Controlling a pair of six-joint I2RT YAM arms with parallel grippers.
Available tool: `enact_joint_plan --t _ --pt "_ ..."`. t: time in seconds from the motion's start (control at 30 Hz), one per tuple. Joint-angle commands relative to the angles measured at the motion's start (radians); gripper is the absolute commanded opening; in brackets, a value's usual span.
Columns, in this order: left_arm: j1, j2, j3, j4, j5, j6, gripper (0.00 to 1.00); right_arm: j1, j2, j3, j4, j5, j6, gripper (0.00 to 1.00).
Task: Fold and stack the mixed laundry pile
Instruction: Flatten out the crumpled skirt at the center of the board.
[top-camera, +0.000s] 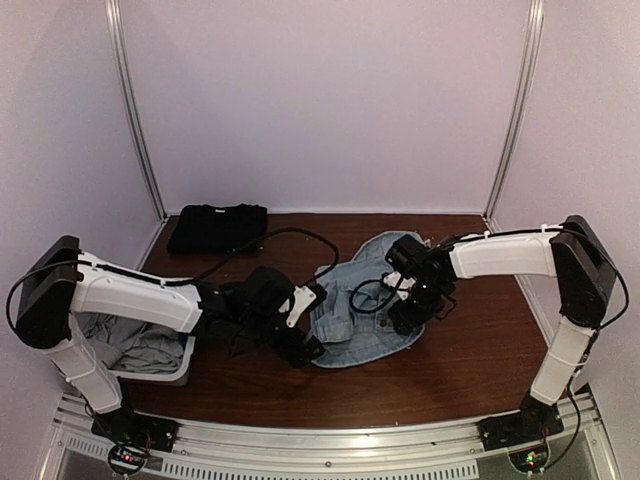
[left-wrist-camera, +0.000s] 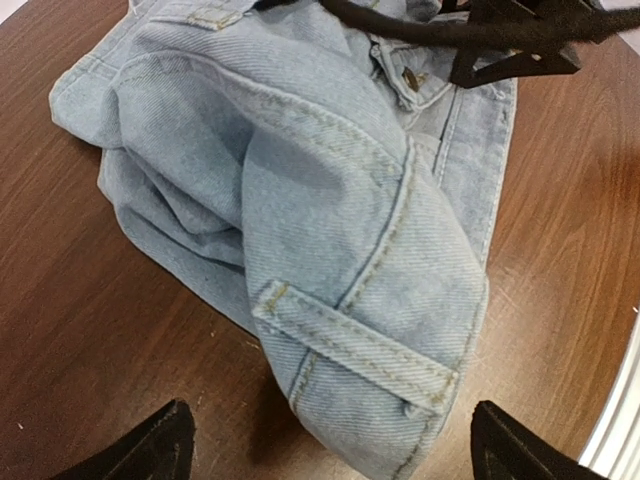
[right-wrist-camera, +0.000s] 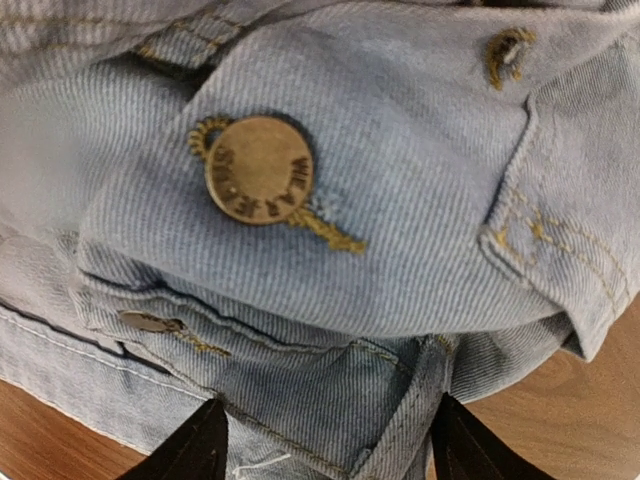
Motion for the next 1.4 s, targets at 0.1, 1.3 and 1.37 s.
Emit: enact_joint_plan --t 0.1,1.3,1.37 --pt "-0.006 0.063 0.066 -0.01 -0.157 -0.021 0.97 0.01 0.024 0.047 -0.065 0.199 0.004 0.45" --pt "0.156 0.05 1.036 -0.384 -0.526 0.256 0.0 -0.36 -0.178 0.866 0.063 -0.185 0.575 0.0" --pt "0.196 0.073 1.041 -0.363 -0.549 0.256 0.0 -0.392 -0.152 0.848 0.126 -0.215 0.585 0.0"
